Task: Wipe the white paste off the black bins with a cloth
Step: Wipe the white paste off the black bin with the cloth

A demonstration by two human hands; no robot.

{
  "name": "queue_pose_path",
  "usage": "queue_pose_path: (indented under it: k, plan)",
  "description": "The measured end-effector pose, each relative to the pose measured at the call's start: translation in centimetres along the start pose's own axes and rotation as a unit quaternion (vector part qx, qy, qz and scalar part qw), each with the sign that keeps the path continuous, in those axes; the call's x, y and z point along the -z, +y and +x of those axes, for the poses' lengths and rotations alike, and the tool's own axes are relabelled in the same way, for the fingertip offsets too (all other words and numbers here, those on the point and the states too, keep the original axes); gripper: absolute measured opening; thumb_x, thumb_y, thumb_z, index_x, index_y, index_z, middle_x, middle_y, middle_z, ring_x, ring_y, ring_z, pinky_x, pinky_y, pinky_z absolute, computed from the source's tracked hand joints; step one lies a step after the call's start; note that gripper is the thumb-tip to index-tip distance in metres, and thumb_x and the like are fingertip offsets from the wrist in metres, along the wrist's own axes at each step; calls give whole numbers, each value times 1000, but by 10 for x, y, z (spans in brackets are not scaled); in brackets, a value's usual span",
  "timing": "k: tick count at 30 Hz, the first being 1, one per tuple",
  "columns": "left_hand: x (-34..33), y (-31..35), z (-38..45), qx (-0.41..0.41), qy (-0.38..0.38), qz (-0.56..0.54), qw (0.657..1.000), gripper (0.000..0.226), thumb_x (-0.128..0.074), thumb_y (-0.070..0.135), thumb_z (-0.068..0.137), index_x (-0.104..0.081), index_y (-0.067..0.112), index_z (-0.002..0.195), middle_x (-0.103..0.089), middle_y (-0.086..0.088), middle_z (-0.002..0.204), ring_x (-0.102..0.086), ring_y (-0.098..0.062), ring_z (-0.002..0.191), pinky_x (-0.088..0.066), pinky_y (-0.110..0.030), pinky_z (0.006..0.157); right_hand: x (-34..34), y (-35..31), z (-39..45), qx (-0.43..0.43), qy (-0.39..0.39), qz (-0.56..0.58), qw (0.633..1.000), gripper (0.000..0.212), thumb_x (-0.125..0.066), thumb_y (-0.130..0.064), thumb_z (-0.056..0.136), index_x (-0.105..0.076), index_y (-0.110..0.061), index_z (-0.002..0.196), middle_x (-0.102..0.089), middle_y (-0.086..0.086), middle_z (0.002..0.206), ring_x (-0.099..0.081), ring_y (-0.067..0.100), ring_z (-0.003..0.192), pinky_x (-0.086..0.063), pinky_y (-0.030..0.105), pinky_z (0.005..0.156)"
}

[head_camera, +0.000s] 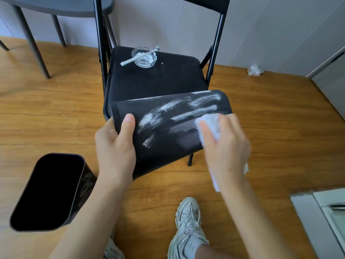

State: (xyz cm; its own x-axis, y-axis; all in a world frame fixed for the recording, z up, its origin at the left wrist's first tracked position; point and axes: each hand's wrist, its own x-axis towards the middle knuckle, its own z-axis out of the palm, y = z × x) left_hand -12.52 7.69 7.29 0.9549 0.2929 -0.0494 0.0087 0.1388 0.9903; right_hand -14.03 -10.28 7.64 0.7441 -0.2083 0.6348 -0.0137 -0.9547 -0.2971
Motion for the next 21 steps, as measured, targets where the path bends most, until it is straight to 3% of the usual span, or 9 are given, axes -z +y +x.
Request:
queue_pose_path:
  k: [2, 5, 10, 12, 15, 18, 21]
  plan:
    - [-1, 0, 1, -1, 2, -3, 1000, 24, -52, 21, 101, -65, 24, 81, -65, 20, 67, -60, 0, 70, -47, -21, 66, 5, 20, 9, -60, 4, -16, 998, 36, -53, -41, 91, -61, -6, 88, -57, 5, 83, -38, 11, 63, -18, 10, 53]
    - [-2, -2, 2, -1, 3, -4, 1000, 22, -52, 22, 100, -66, 25, 84, -67, 19, 70, -62, -2, 74, -48, -23, 69, 4, 19, 6, -71, 7, -12, 997, 36, -52, -40, 91, -61, -5, 88, -55, 2, 82, -43, 13, 61, -21, 15, 50]
    - [0, -3, 2, -6, 1, 4, 1000, 23, -51, 21, 101, -66, 26, 84, -68, 19, 71, -63, -1, 74, -49, -21, 68, -5, -40, -30, 77, -46, 79, 993, 31, -58, -36, 91, -63, -6, 88, -55, 0, 79, -48, 10, 64, -37, 17, 51]
    - [0, -2, 2, -1, 0, 2, 1000, 25, -51, 21, 101, -65, 25, 81, -67, 20, 67, -61, 0, 70, -48, -19, 65, -5, -34, -26, 94, -52, 74, 991, 32, -59, -38, 90, -64, -7, 89, -56, 0, 79, -46, 8, 64, -36, 16, 50]
    - [-2, -2, 1, -8, 3, 4, 1000, 25, -51, 20, 101, -64, 24, 79, -63, 23, 63, -58, 4, 66, -45, -13, 61, 1, -1, -4, 4, -15, 6, 1000, 34, -57, -42, 89, -62, -8, 86, -54, -1, 79, -39, 8, 63, -20, 11, 51]
    - [-4, -3, 1, -11, 6, 3, 1000, 24, -51, 20, 100, -64, 22, 80, -63, 23, 63, -57, 4, 66, -44, -12, 60, 3, 16, 5, -75, 0, -6, 997, 35, -54, -41, 91, -60, -6, 86, -52, -2, 81, -40, 9, 61, -20, 10, 52]
    - [-5, -4, 2, -10, 11, 5, 1000, 23, -51, 22, 100, -64, 22, 81, -63, 22, 65, -58, 2, 68, -45, -14, 62, 0, -9, -9, -42, -9, 24, 999, 32, -56, -38, 91, -60, -7, 85, -53, 1, 81, -41, 9, 64, -25, 17, 52]
